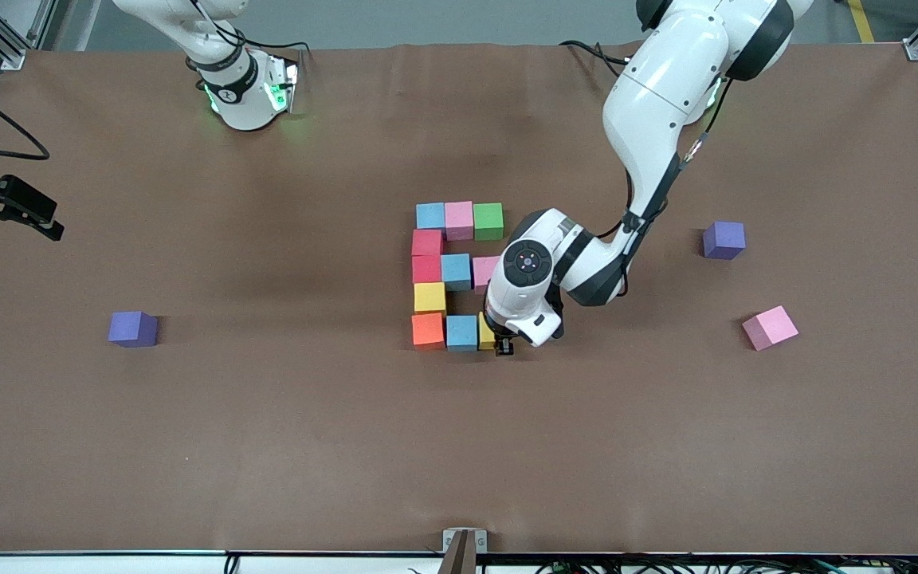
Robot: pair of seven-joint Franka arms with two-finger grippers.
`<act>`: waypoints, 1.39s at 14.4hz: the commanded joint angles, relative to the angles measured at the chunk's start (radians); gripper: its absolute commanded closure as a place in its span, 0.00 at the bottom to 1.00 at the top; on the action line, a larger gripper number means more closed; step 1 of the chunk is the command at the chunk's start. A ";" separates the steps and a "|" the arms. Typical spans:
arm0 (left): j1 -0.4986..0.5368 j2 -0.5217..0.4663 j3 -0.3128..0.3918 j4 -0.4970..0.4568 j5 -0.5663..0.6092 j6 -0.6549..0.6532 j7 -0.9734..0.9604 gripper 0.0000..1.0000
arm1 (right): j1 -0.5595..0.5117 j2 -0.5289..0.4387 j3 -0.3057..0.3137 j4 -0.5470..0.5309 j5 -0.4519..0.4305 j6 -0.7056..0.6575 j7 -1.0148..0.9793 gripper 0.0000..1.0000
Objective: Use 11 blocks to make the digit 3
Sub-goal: 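Lower the yellow cube with the left gripper and open it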
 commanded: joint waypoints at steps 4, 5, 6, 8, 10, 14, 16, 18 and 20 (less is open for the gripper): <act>-0.016 0.044 0.010 0.047 0.021 -0.003 -0.024 0.87 | 0.000 -0.008 0.002 -0.014 -0.031 0.007 0.000 0.00; -0.018 0.044 0.010 0.051 0.021 -0.003 -0.024 0.87 | 0.000 -0.008 0.002 -0.014 -0.031 0.007 0.000 0.00; -0.018 0.044 0.010 0.051 0.021 -0.003 -0.024 0.87 | 0.000 -0.008 0.002 -0.014 -0.031 0.007 0.000 0.00; -0.018 0.044 0.010 0.051 0.021 -0.003 -0.024 0.85 | 0.000 -0.008 0.002 -0.014 -0.031 0.007 0.000 0.00; -0.032 0.047 0.010 0.053 0.022 -0.003 -0.026 0.85 | 0.002 -0.008 0.002 -0.014 -0.031 0.008 0.000 0.00; -0.030 0.047 0.010 0.053 0.021 -0.003 -0.024 0.85 | 0.000 -0.008 0.002 -0.014 -0.031 0.009 0.001 0.00; -0.027 0.047 0.010 0.053 0.019 -0.003 -0.024 0.77 | 0.000 -0.008 0.002 -0.014 -0.031 0.007 0.001 0.00; -0.021 0.044 0.009 0.051 0.018 -0.003 -0.026 0.52 | 0.000 -0.008 0.002 -0.014 -0.031 0.007 0.001 0.00; -0.024 0.039 0.010 0.051 0.022 -0.003 -0.017 0.00 | -0.001 -0.008 0.002 -0.014 -0.031 0.007 0.001 0.00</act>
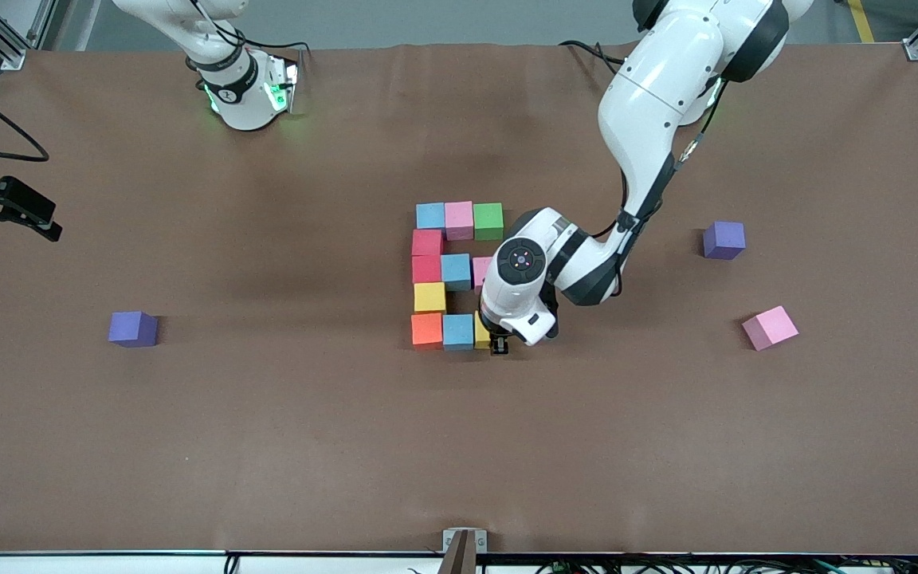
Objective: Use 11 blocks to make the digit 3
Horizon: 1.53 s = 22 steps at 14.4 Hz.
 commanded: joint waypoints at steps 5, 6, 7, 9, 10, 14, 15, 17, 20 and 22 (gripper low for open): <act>-0.009 -0.026 0.007 0.030 0.036 -0.036 -0.003 0.00 | -0.001 -0.007 0.002 -0.014 -0.019 0.007 0.001 0.00; -0.006 -0.041 0.007 0.030 0.057 -0.069 -0.003 0.00 | -0.001 -0.009 0.002 -0.014 -0.019 0.007 0.001 0.00; -0.006 -0.073 0.004 0.030 0.092 -0.118 0.008 0.00 | -0.001 -0.009 0.002 -0.014 -0.019 0.007 0.001 0.00; -0.001 -0.135 -0.002 0.030 0.129 -0.218 0.087 0.00 | -0.001 -0.009 0.002 -0.014 -0.019 0.007 0.001 0.00; 0.004 -0.170 -0.002 0.030 0.128 -0.255 0.145 0.00 | 0.000 -0.009 0.002 -0.014 -0.019 0.007 0.001 0.00; 0.056 -0.319 0.003 0.027 0.125 -0.420 0.495 0.00 | 0.003 -0.009 0.002 -0.012 -0.019 0.004 0.000 0.00; 0.080 -0.362 0.001 0.027 0.126 -0.488 0.635 0.00 | 0.003 -0.009 0.003 -0.012 -0.017 -0.002 -0.005 0.00; 0.132 -0.446 0.003 0.028 0.119 -0.595 0.924 0.00 | 0.003 -0.009 0.003 -0.008 -0.011 -0.001 -0.008 0.00; 0.220 -0.538 0.001 0.030 0.115 -0.661 1.222 0.00 | 0.005 -0.009 0.003 -0.006 -0.005 0.008 -0.006 0.00; 0.261 -0.590 0.001 0.030 0.114 -0.715 1.405 0.00 | 0.008 -0.009 0.003 -0.005 -0.005 0.010 -0.006 0.00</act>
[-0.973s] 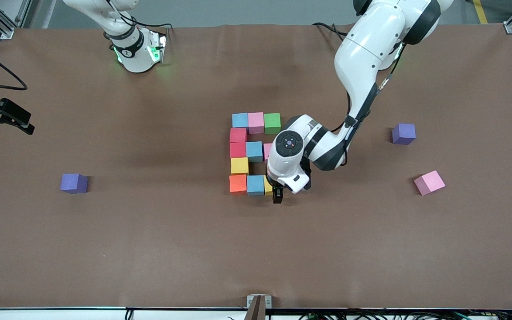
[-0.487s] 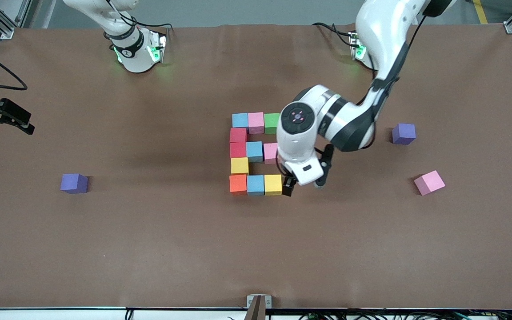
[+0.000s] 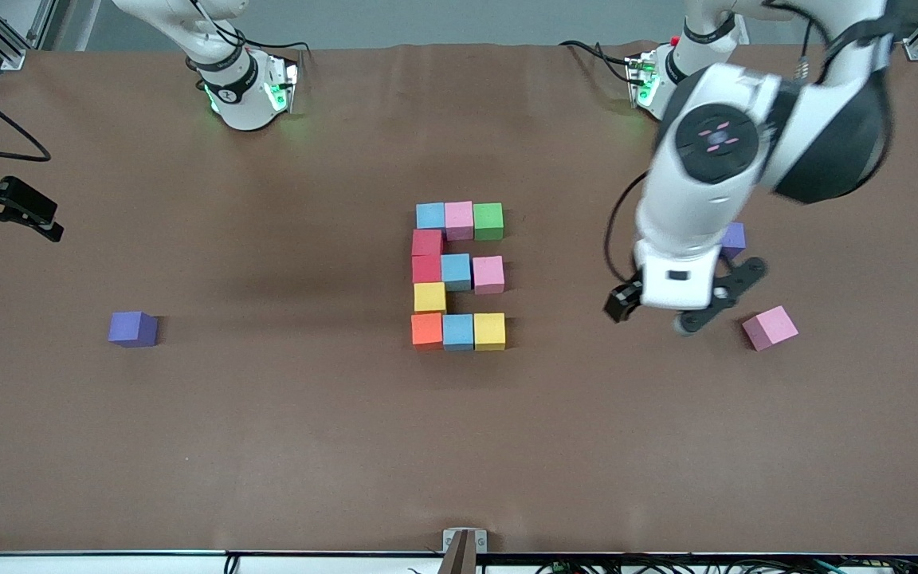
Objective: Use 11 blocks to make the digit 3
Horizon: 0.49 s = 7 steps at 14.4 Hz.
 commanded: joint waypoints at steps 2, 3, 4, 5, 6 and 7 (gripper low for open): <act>0.073 -0.117 -0.006 -0.027 -0.008 -0.098 0.330 0.00 | 0.007 -0.009 0.001 -0.005 -0.004 0.006 -0.006 0.00; 0.103 -0.152 -0.003 -0.028 -0.030 -0.117 0.423 0.00 | 0.007 -0.009 -0.001 -0.005 -0.004 0.006 -0.004 0.00; 0.132 -0.184 -0.003 -0.036 -0.053 -0.127 0.495 0.00 | 0.005 -0.009 -0.001 -0.005 -0.004 0.006 -0.004 0.00; 0.162 -0.208 -0.003 -0.036 -0.076 -0.158 0.565 0.00 | 0.005 -0.009 -0.001 -0.005 -0.004 0.006 -0.004 0.00; 0.186 -0.232 -0.002 -0.037 -0.088 -0.188 0.629 0.00 | 0.007 -0.012 -0.001 -0.006 -0.004 0.006 -0.004 0.00; 0.195 -0.255 0.003 -0.043 -0.084 -0.212 0.695 0.00 | 0.007 -0.012 -0.001 -0.006 -0.004 0.006 -0.004 0.00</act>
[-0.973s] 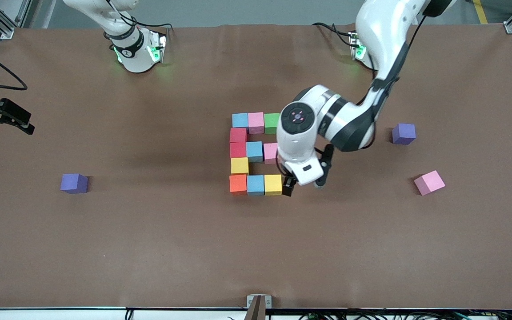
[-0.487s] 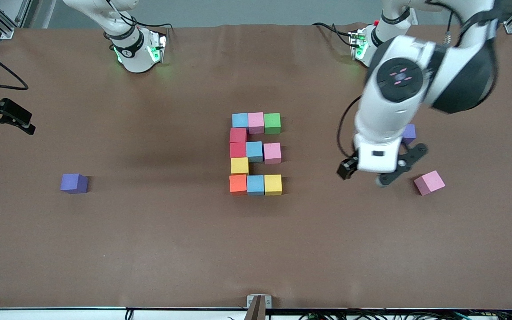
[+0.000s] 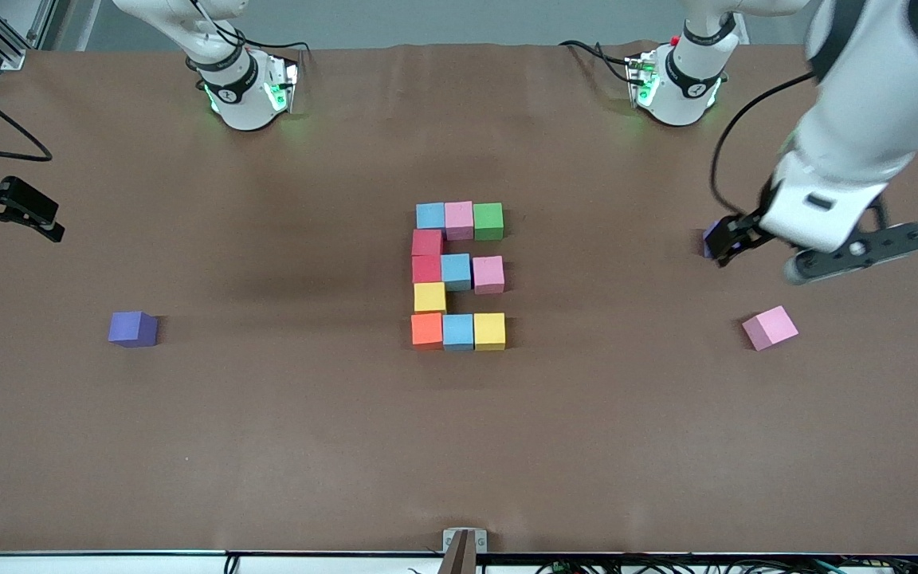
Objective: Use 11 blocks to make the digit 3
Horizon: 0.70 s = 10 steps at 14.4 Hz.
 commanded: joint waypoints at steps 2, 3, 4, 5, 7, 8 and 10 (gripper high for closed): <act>0.067 -0.124 0.022 -0.085 -0.030 -0.061 0.233 0.00 | 0.006 -0.012 -0.002 -0.010 -0.012 0.004 -0.006 0.00; 0.072 -0.150 0.030 -0.113 -0.030 -0.064 0.290 0.00 | 0.006 -0.012 -0.002 -0.011 -0.016 0.003 -0.006 0.00; 0.081 -0.172 0.041 -0.137 -0.030 -0.065 0.323 0.00 | 0.006 -0.012 -0.004 -0.013 -0.016 0.003 -0.006 0.00; 0.084 -0.187 0.044 -0.157 -0.034 -0.065 0.347 0.00 | 0.005 -0.012 -0.004 -0.014 -0.016 0.004 -0.006 0.00; 0.086 -0.213 0.044 -0.194 -0.037 -0.061 0.364 0.00 | 0.005 -0.012 -0.004 -0.016 -0.016 0.006 -0.006 0.00; 0.095 -0.221 0.044 -0.204 -0.063 -0.060 0.375 0.00 | 0.005 -0.013 -0.002 -0.017 -0.016 0.012 -0.006 0.00; 0.100 -0.238 0.044 -0.224 -0.102 -0.045 0.389 0.00 | 0.005 -0.013 -0.004 -0.031 -0.016 0.021 -0.006 0.00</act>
